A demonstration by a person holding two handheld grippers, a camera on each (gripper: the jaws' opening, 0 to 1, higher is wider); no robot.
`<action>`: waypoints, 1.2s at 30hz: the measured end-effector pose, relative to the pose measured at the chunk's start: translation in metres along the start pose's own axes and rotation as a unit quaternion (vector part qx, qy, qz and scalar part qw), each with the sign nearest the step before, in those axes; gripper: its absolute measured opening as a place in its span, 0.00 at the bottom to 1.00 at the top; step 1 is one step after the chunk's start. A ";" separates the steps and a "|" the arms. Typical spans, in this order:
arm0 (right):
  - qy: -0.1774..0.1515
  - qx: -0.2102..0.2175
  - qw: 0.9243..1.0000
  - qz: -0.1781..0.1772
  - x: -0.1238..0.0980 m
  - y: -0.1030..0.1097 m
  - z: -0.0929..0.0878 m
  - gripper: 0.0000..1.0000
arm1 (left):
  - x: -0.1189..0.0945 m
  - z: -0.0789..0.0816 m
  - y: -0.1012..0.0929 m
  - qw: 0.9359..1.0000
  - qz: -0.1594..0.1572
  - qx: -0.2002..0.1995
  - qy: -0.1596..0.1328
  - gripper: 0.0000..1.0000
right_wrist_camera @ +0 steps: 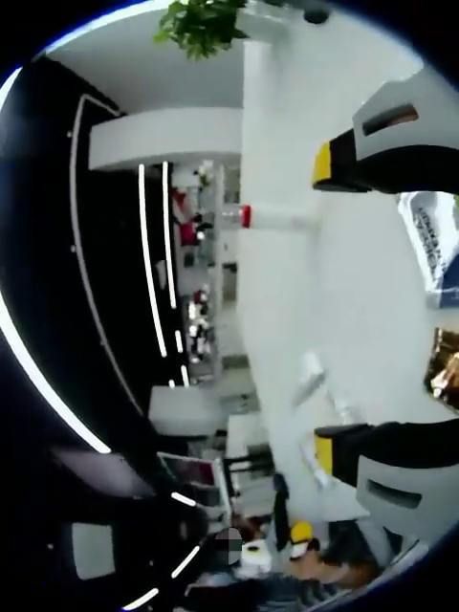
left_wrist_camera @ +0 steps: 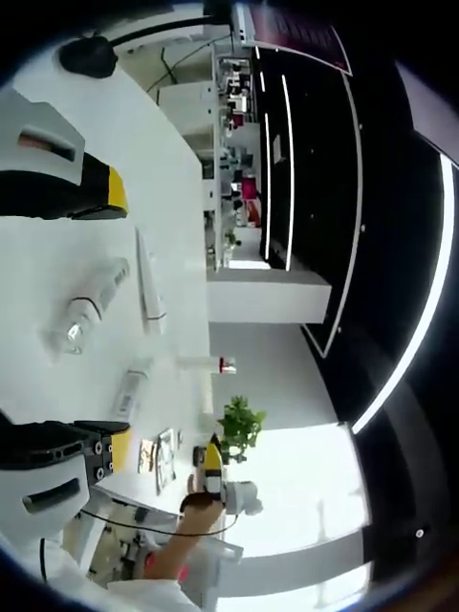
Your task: Arrange the skincare products in the storage area until every visible bottle or jar stands upright without overlapping.
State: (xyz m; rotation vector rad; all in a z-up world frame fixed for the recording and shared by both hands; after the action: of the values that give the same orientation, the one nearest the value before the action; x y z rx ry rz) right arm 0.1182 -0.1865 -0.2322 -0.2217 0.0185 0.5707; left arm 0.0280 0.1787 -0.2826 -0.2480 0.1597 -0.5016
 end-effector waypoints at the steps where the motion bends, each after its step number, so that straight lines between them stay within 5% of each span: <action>1: 0.000 -0.001 1.000 0.001 -0.003 0.003 0.001 1.00 | 0.000 0.000 0.000 1.000 0.000 0.000 0.000 0.89; 7: -0.003 -0.037 0.999 -0.012 -0.013 0.011 0.002 1.00 | -0.003 0.003 0.002 1.000 0.005 0.000 -0.008 0.89; 22: 0.005 -0.029 0.997 -0.067 -0.030 0.009 -0.005 1.00 | -0.007 0.029 0.004 1.000 0.005 0.015 -0.025 0.94; 36: 0.018 -0.042 0.997 -0.069 -0.056 0.022 -0.022 1.00 | 0.008 0.088 -0.020 0.994 -0.098 0.038 -0.017 1.00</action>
State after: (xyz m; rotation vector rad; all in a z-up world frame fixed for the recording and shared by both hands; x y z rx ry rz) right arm 0.0602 -0.2029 -0.2540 -0.3125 0.0139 0.4303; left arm 0.0451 0.1751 -0.1933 -0.1989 0.0824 -0.6959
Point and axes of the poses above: the point that each gripper's makers call its tool centre point, and the gripper's own axes: x roughly forward along the fingers, y roughly to its left, z roughly out of its top, the point moved 4 cm from there along -x, roughly backward along the fingers, and after that the axes turned 11 degrees about -x, right-handed, at the moved point
